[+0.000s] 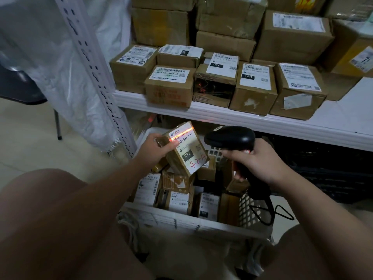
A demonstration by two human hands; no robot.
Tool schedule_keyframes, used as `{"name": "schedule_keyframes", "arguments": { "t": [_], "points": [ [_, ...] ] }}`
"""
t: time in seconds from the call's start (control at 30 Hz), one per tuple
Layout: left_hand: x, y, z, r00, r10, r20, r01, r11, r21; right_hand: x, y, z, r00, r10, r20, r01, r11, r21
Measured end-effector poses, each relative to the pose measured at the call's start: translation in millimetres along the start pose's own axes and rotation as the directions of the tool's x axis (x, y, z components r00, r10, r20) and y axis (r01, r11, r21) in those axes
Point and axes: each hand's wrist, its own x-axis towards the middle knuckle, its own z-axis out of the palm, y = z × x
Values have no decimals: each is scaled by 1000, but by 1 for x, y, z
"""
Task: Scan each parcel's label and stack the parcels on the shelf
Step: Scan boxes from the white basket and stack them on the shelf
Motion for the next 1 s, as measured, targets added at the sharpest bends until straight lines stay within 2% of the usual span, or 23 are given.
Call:
{"name": "schedule_keyframes", "arguments": {
  "t": [0.37,0.6,0.73,0.8,0.9,0.93,1.0],
  "points": [
    [2,-3,-1,1000,-18,7,17,999,44,-1,4,-5,999,-19,37,19,1000,-2],
    [2,-5,3,999,-40,-18,40,999,-19,2,11,-5,996,-12,94,5,997,75],
    [-5,7,6,997,-17,-74,10,995,-95,9,16,-3,998,16,56,-26,981,191],
    [-11,15,7,994,-19,-110,-5,978,-210,14,16,0,996,68,49,-79,954,289],
    [-20,28,6,995,-24,-93,-13,926,-377,19,9,10,979,137,151,-199,798,569],
    [-25,34,7,996,-14,-87,-23,914,-406,21,6,15,974,125,188,-217,749,626],
    [-35,43,9,996,42,-85,-73,911,-407,23,0,27,975,67,210,-192,725,662]
  ]
}}
